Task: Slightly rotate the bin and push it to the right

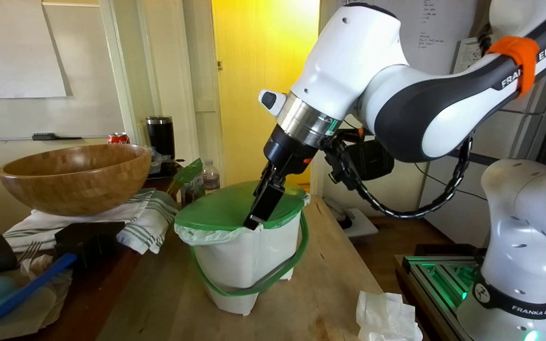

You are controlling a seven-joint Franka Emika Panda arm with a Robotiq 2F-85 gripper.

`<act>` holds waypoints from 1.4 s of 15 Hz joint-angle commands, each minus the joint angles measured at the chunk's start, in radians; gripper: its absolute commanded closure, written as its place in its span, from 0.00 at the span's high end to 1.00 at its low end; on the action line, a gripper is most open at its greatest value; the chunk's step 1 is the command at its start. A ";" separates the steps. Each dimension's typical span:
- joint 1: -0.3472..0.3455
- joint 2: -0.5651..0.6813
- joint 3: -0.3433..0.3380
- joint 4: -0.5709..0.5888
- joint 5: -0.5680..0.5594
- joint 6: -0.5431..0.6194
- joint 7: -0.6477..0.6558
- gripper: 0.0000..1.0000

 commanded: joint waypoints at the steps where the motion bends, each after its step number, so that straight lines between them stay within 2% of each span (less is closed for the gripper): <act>1: -0.011 0.051 0.012 0.045 -0.017 -0.031 0.066 1.00; 7: 0.002 0.059 0.003 0.072 -0.018 -0.114 0.072 1.00; 15: 0.014 0.054 0.004 0.112 -0.073 -0.333 0.063 1.00; 21: 0.033 0.040 -0.009 0.117 -0.115 -0.445 0.018 1.00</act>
